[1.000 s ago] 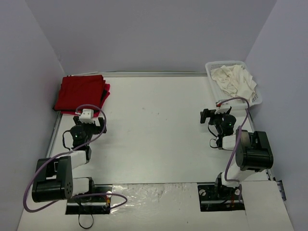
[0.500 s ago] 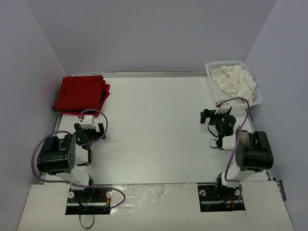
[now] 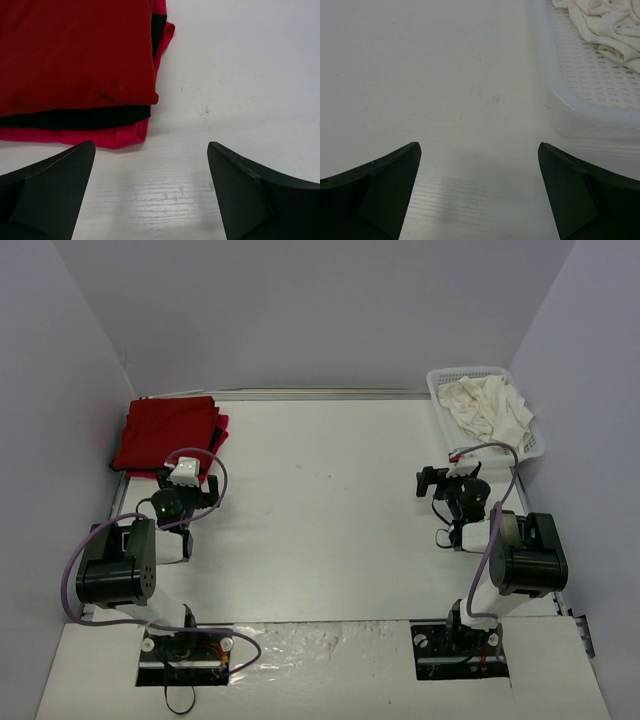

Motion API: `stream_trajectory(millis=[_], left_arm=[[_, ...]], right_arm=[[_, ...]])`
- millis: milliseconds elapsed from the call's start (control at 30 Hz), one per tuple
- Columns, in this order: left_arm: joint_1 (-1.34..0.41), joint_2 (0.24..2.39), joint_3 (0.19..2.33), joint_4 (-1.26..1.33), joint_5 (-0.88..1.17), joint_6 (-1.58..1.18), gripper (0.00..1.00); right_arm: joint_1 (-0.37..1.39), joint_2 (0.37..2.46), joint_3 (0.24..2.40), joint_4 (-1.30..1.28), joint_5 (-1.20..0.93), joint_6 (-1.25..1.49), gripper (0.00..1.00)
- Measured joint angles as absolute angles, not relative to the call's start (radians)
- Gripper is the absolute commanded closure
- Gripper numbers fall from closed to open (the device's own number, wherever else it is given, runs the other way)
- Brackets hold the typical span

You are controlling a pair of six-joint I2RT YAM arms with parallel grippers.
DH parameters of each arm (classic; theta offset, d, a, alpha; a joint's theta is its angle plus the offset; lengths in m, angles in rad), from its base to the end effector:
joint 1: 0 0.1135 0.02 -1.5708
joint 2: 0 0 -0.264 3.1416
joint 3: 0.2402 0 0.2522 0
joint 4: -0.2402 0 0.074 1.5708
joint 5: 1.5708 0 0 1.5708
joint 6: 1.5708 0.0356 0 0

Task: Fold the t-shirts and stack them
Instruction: Grab crumpled tshirt from bin with the right arm

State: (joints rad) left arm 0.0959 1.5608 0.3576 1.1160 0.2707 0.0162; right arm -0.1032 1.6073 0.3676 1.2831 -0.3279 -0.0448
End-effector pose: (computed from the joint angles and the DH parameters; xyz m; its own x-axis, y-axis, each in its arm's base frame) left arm 0.2689 0.0163 0.1610 -0.0839 0.0076 -0.9964 0.1743 0.9847 -0.0071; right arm 0.2733 -0.0168 0.1698 0.0531 -0.0481 -0.9974 -0.2203 0.9737 -0.0587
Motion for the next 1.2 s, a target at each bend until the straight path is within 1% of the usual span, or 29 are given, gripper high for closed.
stream_trajectory(millis=[1200], left_arm=[[0.096, 1.561, 0.358, 1.095, 0.272, 0.025, 0.06]], right_arm=[[-0.103, 1.607, 0.368, 1.283, -0.326, -0.045, 0.00]])
